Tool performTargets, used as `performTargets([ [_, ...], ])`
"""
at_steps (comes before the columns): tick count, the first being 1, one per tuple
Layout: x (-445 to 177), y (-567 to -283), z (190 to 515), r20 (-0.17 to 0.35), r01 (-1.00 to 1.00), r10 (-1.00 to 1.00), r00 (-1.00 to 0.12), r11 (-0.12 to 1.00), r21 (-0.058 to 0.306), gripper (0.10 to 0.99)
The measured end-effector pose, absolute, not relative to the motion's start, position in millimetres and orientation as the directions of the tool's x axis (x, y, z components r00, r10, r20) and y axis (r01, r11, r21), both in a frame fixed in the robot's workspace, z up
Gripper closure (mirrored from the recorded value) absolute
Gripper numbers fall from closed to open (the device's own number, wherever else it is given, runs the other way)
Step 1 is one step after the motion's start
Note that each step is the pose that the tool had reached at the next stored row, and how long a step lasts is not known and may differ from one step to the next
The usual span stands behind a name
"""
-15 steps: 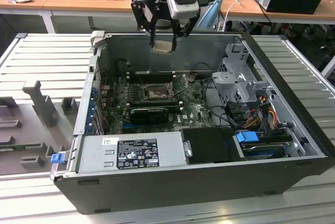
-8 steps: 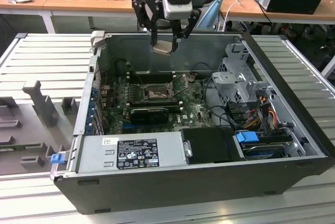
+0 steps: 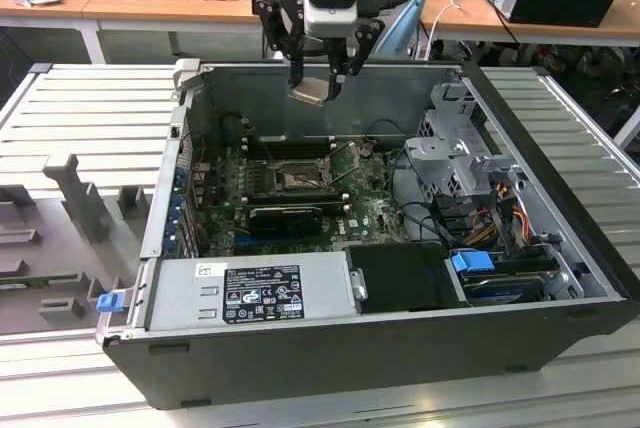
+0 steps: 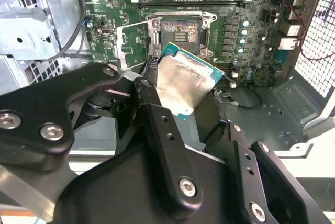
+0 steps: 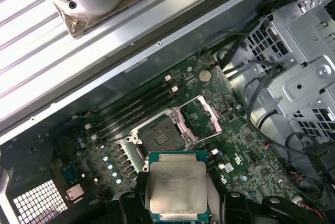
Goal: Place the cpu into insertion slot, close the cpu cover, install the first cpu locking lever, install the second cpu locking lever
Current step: 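Place the cpu into insertion slot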
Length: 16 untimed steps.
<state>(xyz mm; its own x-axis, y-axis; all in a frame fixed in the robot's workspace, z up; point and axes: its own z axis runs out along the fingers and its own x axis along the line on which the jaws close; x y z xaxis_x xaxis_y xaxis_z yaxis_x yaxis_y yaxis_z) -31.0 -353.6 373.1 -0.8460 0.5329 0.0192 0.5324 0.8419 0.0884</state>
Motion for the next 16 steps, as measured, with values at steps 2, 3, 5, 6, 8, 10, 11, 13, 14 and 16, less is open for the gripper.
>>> performTargets([
  [2,-31.0,-353.6,373.1,0.019,0.545,0.546,-0.838,0.834,0.088,0.561],
  [3,-31.0,-353.6,373.1,0.019,0.552,0.553,-0.833,0.829,0.088,0.561],
  [5,-31.0,-353.6,373.0,0.019,0.566,0.567,-0.824,0.820,0.088,0.561],
  [6,-31.0,-353.6,372.9,0.019,0.572,0.573,-0.819,0.815,0.088,0.561],
  [8,-31.0,-353.6,372.9,0.019,0.588,0.588,-0.808,0.804,0.088,0.561],
  [10,-31.0,-353.6,372.8,0.019,0.610,0.611,-0.791,0.787,0.088,0.561],
  [11,-31.0,-353.6,372.8,0.019,0.619,0.620,-0.784,0.780,0.088,0.561],
  [13,-31.0,-353.6,372.8,0.019,0.631,0.632,-0.774,0.771,0.088,0.561],
  [14,-31.0,-353.6,372.8,0.019,0.636,0.637,-0.771,0.767,0.088,0.561],
  [16,-31.0,-353.6,372.8,0.019,0.653,0.655,-0.756,0.752,0.088,0.561],
])
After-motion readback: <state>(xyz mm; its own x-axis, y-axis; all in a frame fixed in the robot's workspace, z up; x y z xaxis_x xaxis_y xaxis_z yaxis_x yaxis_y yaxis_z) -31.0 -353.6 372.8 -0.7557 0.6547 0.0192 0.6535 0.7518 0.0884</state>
